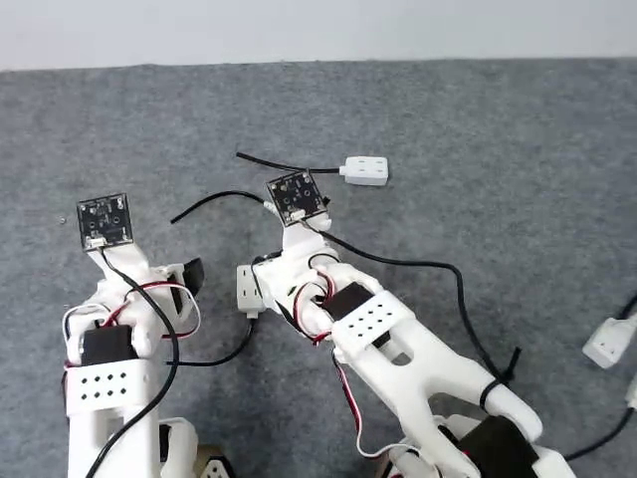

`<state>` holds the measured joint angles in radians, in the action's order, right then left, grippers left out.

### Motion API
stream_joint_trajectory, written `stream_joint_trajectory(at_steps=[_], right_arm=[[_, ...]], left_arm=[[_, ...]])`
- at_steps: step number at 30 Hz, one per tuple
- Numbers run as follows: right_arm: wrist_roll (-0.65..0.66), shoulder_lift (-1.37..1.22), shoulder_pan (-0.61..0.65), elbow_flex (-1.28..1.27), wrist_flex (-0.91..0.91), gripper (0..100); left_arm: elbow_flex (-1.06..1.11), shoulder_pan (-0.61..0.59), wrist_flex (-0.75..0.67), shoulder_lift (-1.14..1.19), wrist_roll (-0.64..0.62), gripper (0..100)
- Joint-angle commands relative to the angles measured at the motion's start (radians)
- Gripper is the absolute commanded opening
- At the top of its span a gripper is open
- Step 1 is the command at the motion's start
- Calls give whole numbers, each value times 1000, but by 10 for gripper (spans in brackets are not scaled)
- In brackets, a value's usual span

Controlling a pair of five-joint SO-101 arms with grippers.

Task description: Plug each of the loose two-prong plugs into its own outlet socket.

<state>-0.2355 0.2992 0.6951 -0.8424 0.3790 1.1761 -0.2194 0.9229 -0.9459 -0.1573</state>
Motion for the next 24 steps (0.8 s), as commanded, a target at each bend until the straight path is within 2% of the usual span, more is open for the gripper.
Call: stream_joint_trajectory(at_steps=[1,10,17,24], right_arm=[[14,76,21,72,-19,9],[40,79,31,72,-33,9],[100,-64,30,129,-77,9],[101,-87,25,144,-77,9]], left_arm=[[-7,-2,-31,2,9,259],[-7,6,-31,2,11,260],[2,23,-29,2,55,259],[4,23,-29,2,58,259]])
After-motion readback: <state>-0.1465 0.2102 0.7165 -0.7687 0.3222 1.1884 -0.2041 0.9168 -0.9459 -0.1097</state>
